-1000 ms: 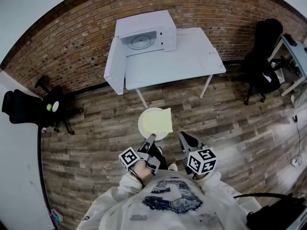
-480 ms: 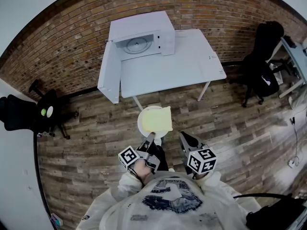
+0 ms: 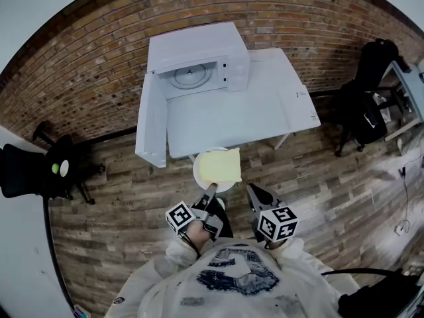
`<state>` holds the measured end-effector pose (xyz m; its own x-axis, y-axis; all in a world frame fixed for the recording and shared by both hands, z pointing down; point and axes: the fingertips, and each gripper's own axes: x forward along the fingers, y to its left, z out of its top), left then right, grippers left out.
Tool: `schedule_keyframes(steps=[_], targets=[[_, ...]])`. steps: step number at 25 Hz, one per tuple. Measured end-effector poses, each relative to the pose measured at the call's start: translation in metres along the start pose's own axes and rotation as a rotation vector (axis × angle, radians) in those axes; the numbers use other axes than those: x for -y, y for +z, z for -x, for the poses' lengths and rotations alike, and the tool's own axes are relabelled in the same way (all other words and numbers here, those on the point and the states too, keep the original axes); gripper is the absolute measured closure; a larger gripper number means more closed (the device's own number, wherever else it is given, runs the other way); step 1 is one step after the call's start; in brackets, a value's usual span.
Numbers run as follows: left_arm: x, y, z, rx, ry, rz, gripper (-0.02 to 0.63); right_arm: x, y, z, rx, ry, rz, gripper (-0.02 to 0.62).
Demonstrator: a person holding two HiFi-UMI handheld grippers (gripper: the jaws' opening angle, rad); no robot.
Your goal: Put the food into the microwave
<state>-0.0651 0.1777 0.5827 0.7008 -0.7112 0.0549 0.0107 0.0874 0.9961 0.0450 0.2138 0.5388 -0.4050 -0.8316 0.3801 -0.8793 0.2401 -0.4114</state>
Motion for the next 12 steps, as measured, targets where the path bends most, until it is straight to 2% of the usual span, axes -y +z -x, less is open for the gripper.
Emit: schedule_keyframes(steps=[12], targets=[[0.017,0.083,-0.070,-0.046,-0.011,-0.025,0.586,0.009,0.050,-0.094,-0.004,-0.048,-0.008,0.581]])
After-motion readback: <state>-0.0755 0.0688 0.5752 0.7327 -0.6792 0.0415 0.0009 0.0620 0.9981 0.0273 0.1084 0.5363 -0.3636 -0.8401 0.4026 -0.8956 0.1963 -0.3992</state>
